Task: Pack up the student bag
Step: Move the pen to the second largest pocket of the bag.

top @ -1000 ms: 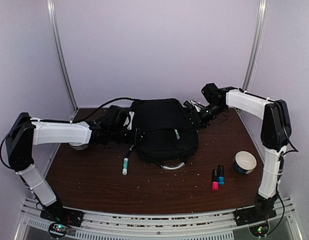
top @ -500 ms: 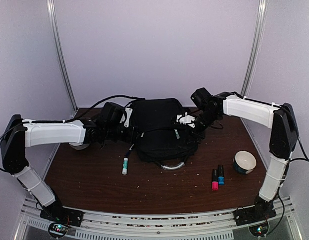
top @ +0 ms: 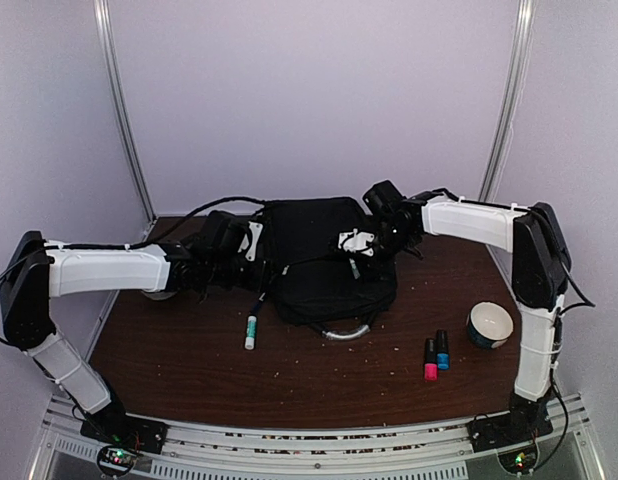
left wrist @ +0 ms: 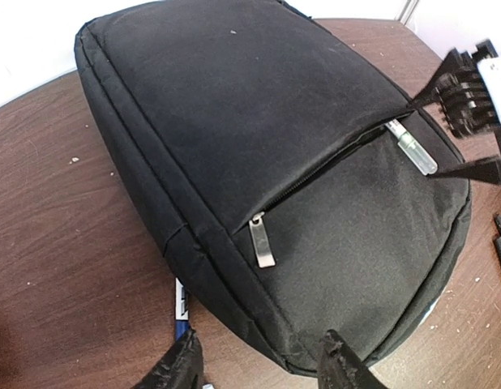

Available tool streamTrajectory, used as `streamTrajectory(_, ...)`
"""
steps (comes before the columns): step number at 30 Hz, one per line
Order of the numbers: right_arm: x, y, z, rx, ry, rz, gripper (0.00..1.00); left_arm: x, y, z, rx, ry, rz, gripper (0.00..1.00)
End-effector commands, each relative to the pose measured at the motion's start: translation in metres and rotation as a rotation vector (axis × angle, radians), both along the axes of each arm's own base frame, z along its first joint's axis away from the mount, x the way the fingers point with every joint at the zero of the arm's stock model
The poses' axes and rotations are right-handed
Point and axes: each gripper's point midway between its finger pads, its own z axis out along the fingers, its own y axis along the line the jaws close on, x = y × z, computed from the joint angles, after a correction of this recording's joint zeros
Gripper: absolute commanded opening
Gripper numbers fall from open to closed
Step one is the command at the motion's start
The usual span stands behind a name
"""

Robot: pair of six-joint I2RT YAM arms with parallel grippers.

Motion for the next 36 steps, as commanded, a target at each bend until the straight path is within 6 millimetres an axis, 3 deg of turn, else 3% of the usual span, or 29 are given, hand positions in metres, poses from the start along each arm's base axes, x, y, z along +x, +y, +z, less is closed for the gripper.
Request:
streamTrajectory(1, 0.025, 0.009, 0.013, 0.016, -0.075, -0.038, 0.67, 0.000, -0.001, 0.011, -0.035, -0.028, 0.008, 0.50)
streamTrajectory(11, 0.071, 0.016, 0.024, 0.075, -0.134, -0.197, 0.65, -0.002, 0.002, 0.009, -0.037, -0.024, 0.017, 0.50)
streamTrajectory(14, 0.075, 0.016, 0.024, 0.083, -0.130, -0.216, 0.65, -0.003, 0.003, 0.009, -0.037, -0.023, 0.019, 0.50)
streamTrajectory(21, 0.043, 0.009, 0.020, 0.048, -0.049, -0.097, 0.65, -0.004, 0.005, 0.008, -0.032, -0.023, 0.022, 0.50)
streamTrajectory(25, 0.025, 0.016, 0.024, 0.088, 0.029, -0.054, 0.68, -0.004, 0.004, 0.007, -0.030, -0.022, 0.018, 0.50)
streamTrajectory(36, 0.012, 0.044, 0.027, 0.214, 0.175, -0.042, 0.70, -0.001, 0.000, 0.008, -0.031, -0.021, 0.009, 0.50)
